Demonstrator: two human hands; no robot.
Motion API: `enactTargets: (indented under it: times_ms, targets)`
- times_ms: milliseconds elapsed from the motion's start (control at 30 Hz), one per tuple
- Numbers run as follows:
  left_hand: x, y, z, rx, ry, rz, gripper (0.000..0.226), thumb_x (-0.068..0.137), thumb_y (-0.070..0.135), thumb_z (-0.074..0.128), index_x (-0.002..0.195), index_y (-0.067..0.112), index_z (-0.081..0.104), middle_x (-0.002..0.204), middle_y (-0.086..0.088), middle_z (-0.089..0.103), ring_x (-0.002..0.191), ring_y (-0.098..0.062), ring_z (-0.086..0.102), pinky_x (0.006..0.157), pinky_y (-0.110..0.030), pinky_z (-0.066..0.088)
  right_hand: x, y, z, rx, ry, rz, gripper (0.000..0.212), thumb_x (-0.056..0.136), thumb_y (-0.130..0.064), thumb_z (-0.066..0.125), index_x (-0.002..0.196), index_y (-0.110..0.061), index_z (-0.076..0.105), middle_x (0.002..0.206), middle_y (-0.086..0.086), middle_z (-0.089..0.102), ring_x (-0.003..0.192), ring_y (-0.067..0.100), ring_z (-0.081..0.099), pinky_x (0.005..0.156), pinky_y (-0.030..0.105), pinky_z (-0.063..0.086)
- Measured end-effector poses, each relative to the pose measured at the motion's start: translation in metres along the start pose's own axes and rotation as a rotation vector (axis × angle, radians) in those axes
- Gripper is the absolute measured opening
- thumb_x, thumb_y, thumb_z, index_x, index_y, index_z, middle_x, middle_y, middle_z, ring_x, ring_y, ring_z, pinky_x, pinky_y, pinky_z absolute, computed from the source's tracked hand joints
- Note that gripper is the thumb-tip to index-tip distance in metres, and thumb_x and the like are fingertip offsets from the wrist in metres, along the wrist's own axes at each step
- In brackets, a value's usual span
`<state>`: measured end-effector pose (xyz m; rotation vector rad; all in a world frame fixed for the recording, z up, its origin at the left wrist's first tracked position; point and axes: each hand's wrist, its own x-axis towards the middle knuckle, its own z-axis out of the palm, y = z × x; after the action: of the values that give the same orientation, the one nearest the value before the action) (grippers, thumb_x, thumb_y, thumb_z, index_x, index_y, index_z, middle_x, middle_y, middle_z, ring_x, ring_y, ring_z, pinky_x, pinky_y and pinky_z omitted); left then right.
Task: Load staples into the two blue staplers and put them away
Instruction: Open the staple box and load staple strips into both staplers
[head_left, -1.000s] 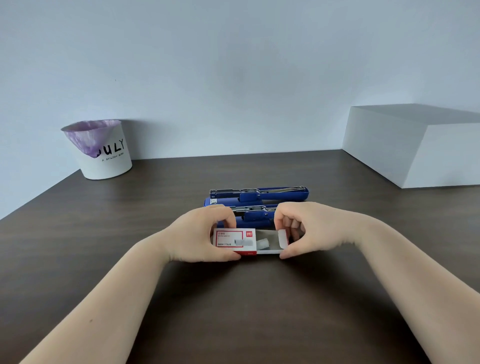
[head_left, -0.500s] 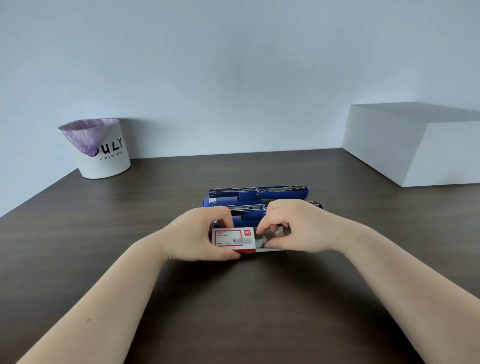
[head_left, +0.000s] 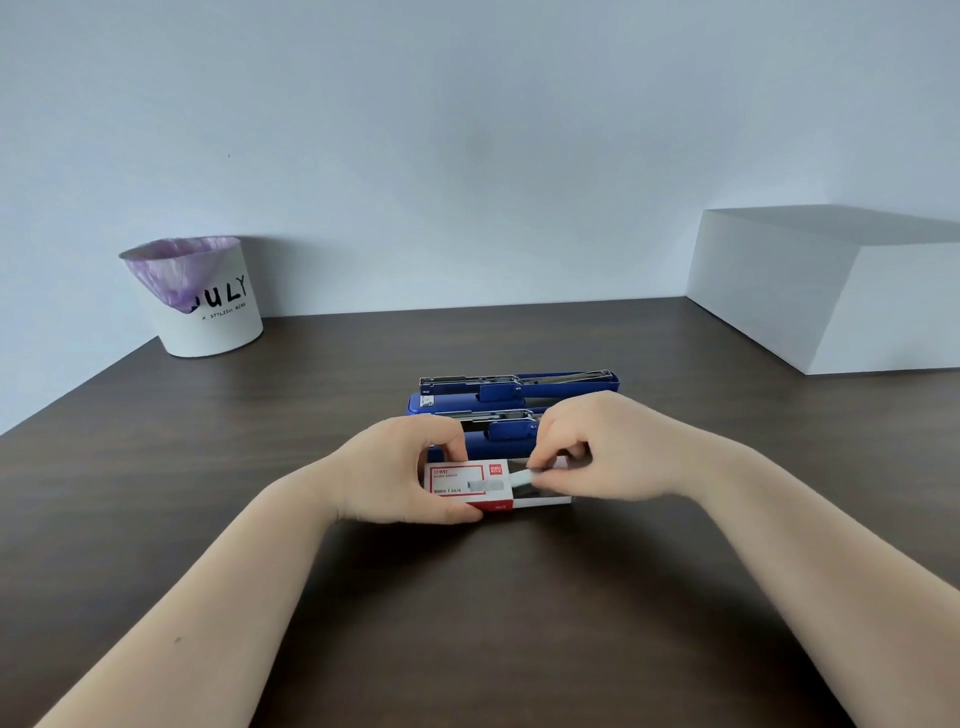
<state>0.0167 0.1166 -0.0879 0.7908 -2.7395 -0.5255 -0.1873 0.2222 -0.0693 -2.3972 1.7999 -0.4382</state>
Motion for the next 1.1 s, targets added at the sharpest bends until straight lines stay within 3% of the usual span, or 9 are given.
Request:
enactTargets:
  times_ms: [167, 333, 467, 633, 700, 800, 900, 1000, 1100]
  targets:
    - [0.0, -0.002, -0.001, 0.024, -0.022, 0.001, 0.034, 0.066, 0.048, 0.077, 0.086, 0.025, 0.062, 0.083, 0.018, 0.055, 0.068, 0.01, 0.049, 0.054, -0.01, 0.035, -0.004, 0.013, -0.01, 0.137, 0.128, 0.091, 0.005, 0.079, -0.025, 0.069, 0.079, -0.025, 0.074, 0.068, -0.014, 0.062, 0.068, 0.011, 0.056, 0.067, 0.024, 0.049]
    - [0.0, -0.001, -0.002, 0.019, -0.056, -0.016, 0.037, 0.066, 0.051, 0.076, 0.093, 0.031, 0.062, 0.08, 0.022, 0.051, 0.067, 0.016, 0.048, 0.055, -0.008, 0.037, 0.0, 0.014, -0.007, 0.332, 0.203, 0.193, 0.004, 0.079, -0.022, 0.072, 0.082, -0.024, 0.074, 0.081, -0.013, 0.073, 0.073, -0.001, 0.066, 0.07, 0.01, 0.051]
    - [-0.001, 0.001, -0.004, 0.037, -0.074, -0.033, 0.049, 0.063, 0.056, 0.075, 0.103, 0.031, 0.062, 0.087, 0.024, 0.052, 0.071, 0.011, 0.049, 0.057, -0.008, 0.036, 0.012, 0.013, -0.005, 0.488, 0.292, 0.236, 0.01, 0.079, -0.016, 0.073, 0.079, -0.024, 0.068, 0.072, -0.01, 0.075, 0.07, 0.003, 0.072, 0.07, 0.006, 0.052]
    - [-0.004, 0.0, -0.008, 0.042, -0.096, -0.038, 0.06, 0.06, 0.06, 0.075, 0.112, 0.034, 0.059, 0.096, 0.026, 0.052, 0.078, 0.009, 0.05, 0.063, -0.01, 0.036, 0.031, 0.014, -0.014, 0.601, 0.35, 0.273, 0.017, 0.081, -0.009, 0.07, 0.077, -0.024, 0.066, 0.078, -0.001, 0.077, 0.068, 0.011, 0.074, 0.07, 0.022, 0.06]
    - [-0.007, -0.003, -0.015, -0.001, -0.053, -0.044, 0.06, 0.061, 0.06, 0.074, 0.114, 0.036, 0.059, 0.091, 0.026, 0.054, 0.074, 0.016, 0.05, 0.063, -0.01, 0.036, 0.039, 0.016, -0.018, 0.579, 0.32, 0.278, 0.014, 0.082, -0.01, 0.069, 0.08, -0.023, 0.066, 0.079, 0.002, 0.077, 0.07, 0.015, 0.075, 0.072, 0.025, 0.06]
    - [-0.007, -0.013, -0.029, -0.209, 0.133, -0.09, 0.049, 0.061, 0.063, 0.066, 0.102, 0.035, 0.066, 0.081, 0.016, 0.065, 0.057, 0.001, 0.048, 0.058, -0.011, 0.04, 0.056, 0.024, -0.024, 0.513, 0.272, 0.288, 0.004, 0.085, -0.014, 0.066, 0.088, -0.015, 0.066, 0.081, 0.005, 0.077, 0.071, 0.017, 0.075, 0.074, 0.025, 0.059]
    - [0.003, -0.033, -0.042, -0.356, 0.332, -0.184, 0.009, 0.08, 0.032, 0.069, 0.088, 0.028, 0.072, 0.068, 0.023, 0.066, 0.056, -0.002, 0.043, 0.055, -0.009, 0.039, 0.075, 0.032, -0.026, 0.406, 0.188, 0.289, 0.012, 0.089, -0.019, 0.061, 0.097, -0.011, 0.066, 0.085, 0.005, 0.076, 0.074, 0.016, 0.073, 0.074, 0.025, 0.06]
    - [0.022, -0.054, -0.044, -0.259, 0.442, -0.295, 0.017, 0.084, 0.01, 0.061, 0.085, 0.024, 0.071, 0.064, 0.016, 0.064, 0.058, -0.002, 0.051, 0.056, -0.005, 0.04, 0.093, 0.037, -0.021, 0.264, 0.083, 0.264, 0.017, 0.093, -0.021, 0.055, 0.101, -0.011, 0.065, 0.088, 0.006, 0.074, 0.07, 0.017, 0.069, 0.071, 0.025, 0.057]
    - [0.041, -0.065, -0.036, -0.149, 0.325, -0.328, 0.027, 0.084, 0.005, 0.055, 0.103, 0.019, 0.068, 0.093, 0.009, 0.068, 0.087, -0.01, 0.061, 0.08, -0.014, 0.047, 0.108, 0.041, -0.013, 0.136, 0.013, 0.225, 0.016, 0.094, -0.022, 0.053, 0.097, -0.014, 0.066, 0.086, 0.003, 0.072, 0.072, 0.019, 0.064, 0.068, 0.026, 0.051]
